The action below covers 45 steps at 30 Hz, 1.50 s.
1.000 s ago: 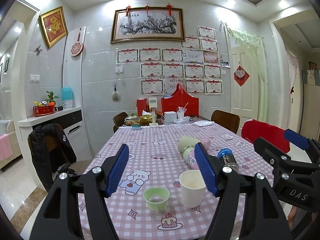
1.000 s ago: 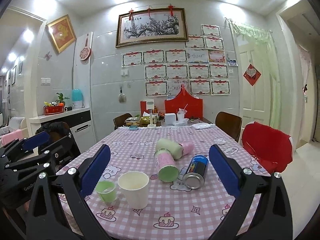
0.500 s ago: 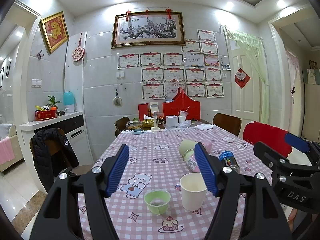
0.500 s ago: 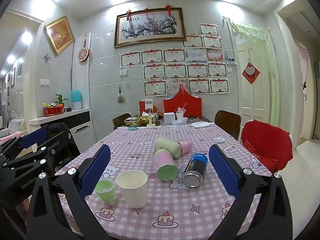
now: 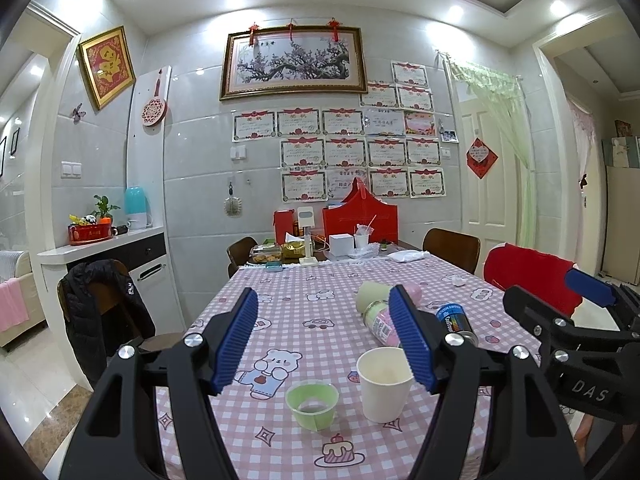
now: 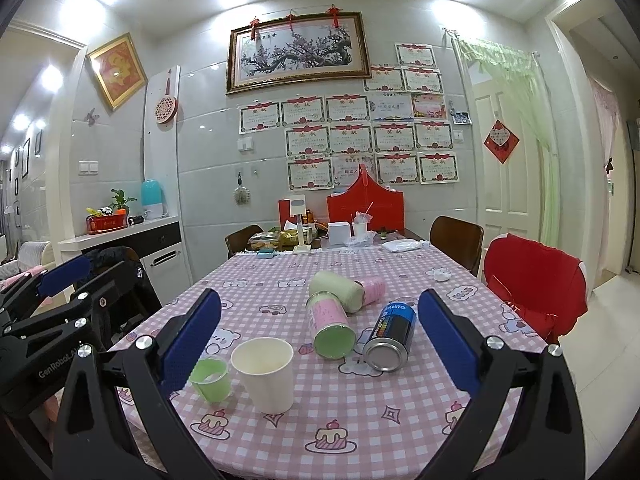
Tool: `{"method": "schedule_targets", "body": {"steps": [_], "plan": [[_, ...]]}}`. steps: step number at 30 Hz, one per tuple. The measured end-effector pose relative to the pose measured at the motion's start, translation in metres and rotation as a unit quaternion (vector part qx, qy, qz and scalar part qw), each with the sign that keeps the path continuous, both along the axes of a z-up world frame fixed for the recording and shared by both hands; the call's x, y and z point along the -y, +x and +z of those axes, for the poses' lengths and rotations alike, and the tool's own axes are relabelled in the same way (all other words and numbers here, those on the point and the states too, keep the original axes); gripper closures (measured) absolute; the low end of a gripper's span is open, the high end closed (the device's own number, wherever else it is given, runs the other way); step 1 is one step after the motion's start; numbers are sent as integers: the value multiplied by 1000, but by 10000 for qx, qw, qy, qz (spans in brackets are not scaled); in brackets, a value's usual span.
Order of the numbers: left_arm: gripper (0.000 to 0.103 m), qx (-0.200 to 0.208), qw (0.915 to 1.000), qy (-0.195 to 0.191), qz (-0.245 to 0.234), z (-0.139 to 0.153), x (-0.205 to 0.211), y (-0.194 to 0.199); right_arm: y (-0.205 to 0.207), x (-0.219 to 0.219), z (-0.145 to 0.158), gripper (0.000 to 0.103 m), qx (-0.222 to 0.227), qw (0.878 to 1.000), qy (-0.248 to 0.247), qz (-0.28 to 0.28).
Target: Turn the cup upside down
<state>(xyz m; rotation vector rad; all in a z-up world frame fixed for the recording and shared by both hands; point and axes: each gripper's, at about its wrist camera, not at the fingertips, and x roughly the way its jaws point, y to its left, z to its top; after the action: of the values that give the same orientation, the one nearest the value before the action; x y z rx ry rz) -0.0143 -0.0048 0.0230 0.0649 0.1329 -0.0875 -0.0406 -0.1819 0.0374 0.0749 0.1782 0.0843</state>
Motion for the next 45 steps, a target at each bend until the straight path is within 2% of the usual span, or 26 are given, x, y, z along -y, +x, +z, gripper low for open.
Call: {"method": "schedule_targets", "body": {"steps": [45], "plan": [[35,-94,10000,6,26,-4,0,8,4,-3,-2,8,-52,10000,-3,35]]}}
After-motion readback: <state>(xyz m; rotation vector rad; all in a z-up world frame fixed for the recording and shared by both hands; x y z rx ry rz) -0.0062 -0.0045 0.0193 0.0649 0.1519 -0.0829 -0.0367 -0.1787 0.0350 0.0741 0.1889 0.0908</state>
